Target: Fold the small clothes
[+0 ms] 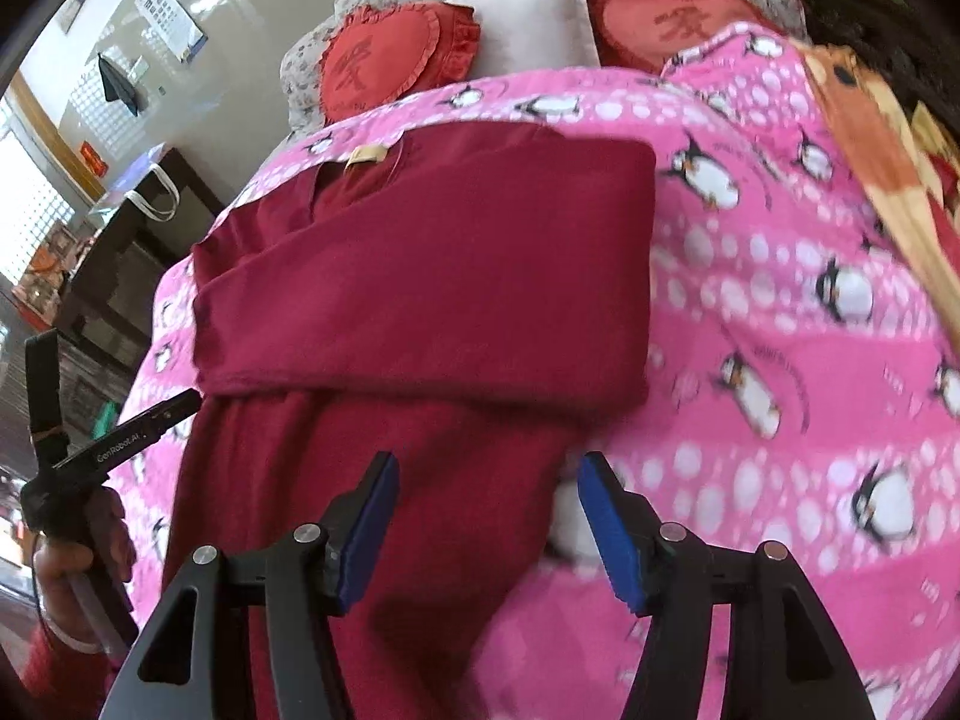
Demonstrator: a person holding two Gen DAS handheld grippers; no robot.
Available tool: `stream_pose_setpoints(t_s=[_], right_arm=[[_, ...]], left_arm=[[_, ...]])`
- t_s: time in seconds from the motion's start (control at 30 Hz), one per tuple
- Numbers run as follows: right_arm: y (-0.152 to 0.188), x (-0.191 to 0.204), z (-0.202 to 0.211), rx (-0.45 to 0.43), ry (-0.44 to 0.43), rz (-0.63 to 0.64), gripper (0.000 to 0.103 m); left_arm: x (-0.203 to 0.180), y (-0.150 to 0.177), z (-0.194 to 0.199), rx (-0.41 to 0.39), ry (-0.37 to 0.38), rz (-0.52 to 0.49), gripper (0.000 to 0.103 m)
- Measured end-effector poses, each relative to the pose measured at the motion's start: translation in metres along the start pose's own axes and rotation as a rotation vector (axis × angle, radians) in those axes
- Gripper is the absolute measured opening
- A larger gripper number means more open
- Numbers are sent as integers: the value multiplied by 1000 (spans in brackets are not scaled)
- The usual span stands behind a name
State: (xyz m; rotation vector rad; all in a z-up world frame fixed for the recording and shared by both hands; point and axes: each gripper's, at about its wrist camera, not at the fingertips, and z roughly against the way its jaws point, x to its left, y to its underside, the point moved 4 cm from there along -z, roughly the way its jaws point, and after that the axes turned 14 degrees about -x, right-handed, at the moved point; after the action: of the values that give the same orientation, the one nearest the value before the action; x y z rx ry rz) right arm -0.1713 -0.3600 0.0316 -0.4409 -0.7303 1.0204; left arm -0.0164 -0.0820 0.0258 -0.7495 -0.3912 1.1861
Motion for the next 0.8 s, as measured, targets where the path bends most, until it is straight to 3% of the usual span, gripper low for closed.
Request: stream_pose_setpoints(t_s=[0.2, 0.4, 0.43, 0.47, 0.5, 0.57, 0.73, 0.8], right_arm=[[22, -7, 5, 15, -4, -31, 60], [32, -25, -8, 3, -6, -133, 59], [32, -26, -12, 2, -19, -157, 57], [33, -24, -16, 2, -41, -170, 46], [35, -20, -21, 4, -73, -170, 29], [37, -13, -25, 0, -57, -117, 9], [18, -21, 7, -89, -3, -27, 7], [17, -29, 4, -67, 36, -11, 7]], left_arm=[[5, 19, 27, 17, 42, 22, 65], [24, 42, 51, 31, 39, 59, 65], [27, 46, 54, 38, 36, 63, 65], [31, 50, 56, 44, 32, 68, 65], [35, 54, 60, 47, 26, 73, 65], [41, 60, 66, 53, 22, 81, 65], [59, 79, 87, 69, 38, 119, 65], [59, 89, 90, 97, 48, 108, 65]])
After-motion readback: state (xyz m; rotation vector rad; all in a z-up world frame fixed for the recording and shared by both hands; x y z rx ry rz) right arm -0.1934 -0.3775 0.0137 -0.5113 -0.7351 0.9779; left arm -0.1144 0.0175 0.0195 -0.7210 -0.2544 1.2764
